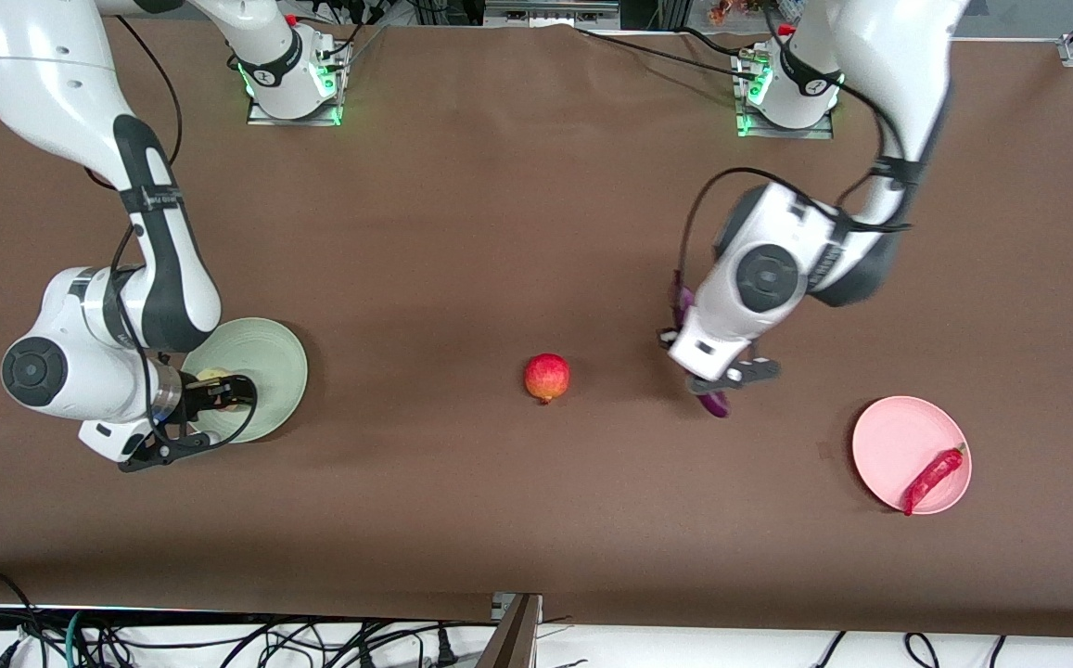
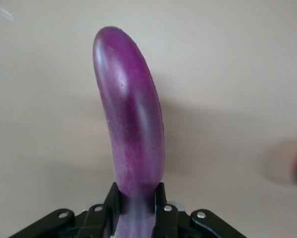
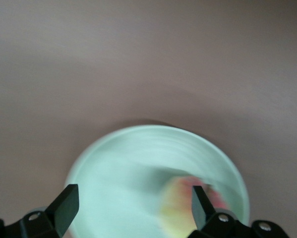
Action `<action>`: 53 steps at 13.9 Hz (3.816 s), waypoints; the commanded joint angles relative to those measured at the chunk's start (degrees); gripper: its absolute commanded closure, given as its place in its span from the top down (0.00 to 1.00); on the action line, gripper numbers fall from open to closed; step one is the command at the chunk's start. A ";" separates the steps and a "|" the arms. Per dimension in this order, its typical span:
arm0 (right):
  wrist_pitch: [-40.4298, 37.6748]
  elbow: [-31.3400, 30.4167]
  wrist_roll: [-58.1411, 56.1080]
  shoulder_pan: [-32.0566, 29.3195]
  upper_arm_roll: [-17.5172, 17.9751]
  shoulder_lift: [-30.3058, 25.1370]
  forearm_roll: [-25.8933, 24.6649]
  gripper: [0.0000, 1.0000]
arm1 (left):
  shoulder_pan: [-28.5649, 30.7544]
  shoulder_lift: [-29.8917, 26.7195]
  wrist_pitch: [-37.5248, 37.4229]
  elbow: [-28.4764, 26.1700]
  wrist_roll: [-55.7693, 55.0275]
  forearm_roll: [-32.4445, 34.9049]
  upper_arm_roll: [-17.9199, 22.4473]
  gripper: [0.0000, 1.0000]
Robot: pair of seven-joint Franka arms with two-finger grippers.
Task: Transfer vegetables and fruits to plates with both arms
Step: 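Lift the eggplant with the left gripper while the right gripper releases the peach, then lower the eggplant onto the pink plate while the right gripper grasps the pomegranate, then open the left gripper and withdraw while the right gripper lifts the pomegranate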
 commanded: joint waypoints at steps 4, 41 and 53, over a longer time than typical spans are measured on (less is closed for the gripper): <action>2.28 -0.89 19.39 1.55 10.79 -1.29 0.14 1.00 | 17.34 3.04 -1.87 6.41 27.31 1.29 -0.76 0.04; 32.88 10.27 70.32 46.48 -9.84 19.01 -9.36 1.00 | 26.77 -12.06 -29.03 16.88 28.70 -6.26 -5.95 1.00; 30.70 10.01 68.39 45.42 -10.99 15.77 -8.84 0.54 | 32.22 -12.06 -30.35 24.78 27.64 -5.39 -5.51 1.00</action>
